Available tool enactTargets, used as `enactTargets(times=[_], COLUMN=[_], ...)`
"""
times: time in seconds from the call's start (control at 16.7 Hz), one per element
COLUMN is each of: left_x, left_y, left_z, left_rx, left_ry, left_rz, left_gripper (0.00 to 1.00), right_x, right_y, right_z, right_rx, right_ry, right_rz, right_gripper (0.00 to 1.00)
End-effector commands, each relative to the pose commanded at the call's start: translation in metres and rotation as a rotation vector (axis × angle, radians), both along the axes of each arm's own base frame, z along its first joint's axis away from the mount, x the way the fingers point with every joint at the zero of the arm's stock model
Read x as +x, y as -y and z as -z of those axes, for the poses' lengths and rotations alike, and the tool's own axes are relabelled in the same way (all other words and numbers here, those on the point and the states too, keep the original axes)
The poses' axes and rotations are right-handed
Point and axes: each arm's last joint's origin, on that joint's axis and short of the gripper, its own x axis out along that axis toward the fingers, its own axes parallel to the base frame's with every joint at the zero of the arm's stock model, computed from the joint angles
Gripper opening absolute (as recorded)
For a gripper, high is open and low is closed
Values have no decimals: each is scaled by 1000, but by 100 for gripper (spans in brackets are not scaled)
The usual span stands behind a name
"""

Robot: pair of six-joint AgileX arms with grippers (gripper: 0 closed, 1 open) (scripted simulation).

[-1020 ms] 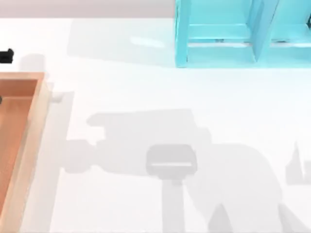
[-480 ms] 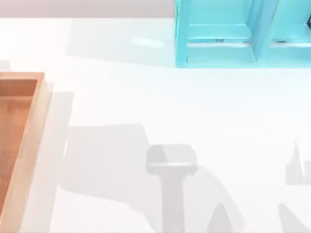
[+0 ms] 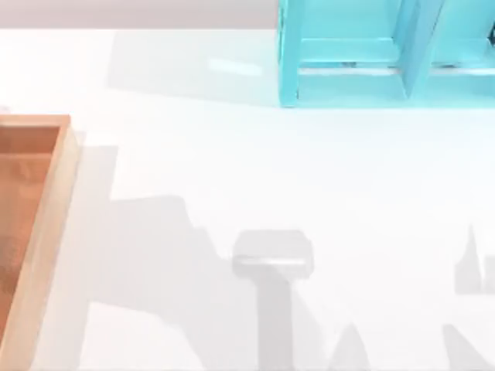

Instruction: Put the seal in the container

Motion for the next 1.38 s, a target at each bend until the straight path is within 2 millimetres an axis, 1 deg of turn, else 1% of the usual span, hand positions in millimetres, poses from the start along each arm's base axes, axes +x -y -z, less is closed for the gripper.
enactTargets(times=[0.12,0.18,0.42,1.2,1.26,1.38], left_x=[-1,-2,-2,-2,-2,-2], left_y=[0,0,0,0,0,0], left_z=[14,18,19,19,19,19], left_rx=[-1,-2,-2,-2,-2,-2], left_ry=[1,2,2,2,2,2], left_rz=[0,0,0,0,0,0], left_gripper=[0,0,0,98,100,100], right_x=[0,0,0,0,0,0], right_y=[0,0,0,0,0,0], right_z=[0,0,0,0,0,0], right_rx=[0,0,0,0,0,0], right_ry=[0,0,0,0,0,0], right_rz=[0,0,0,0,0,0], right_gripper=[100,100,100,100,100,100])
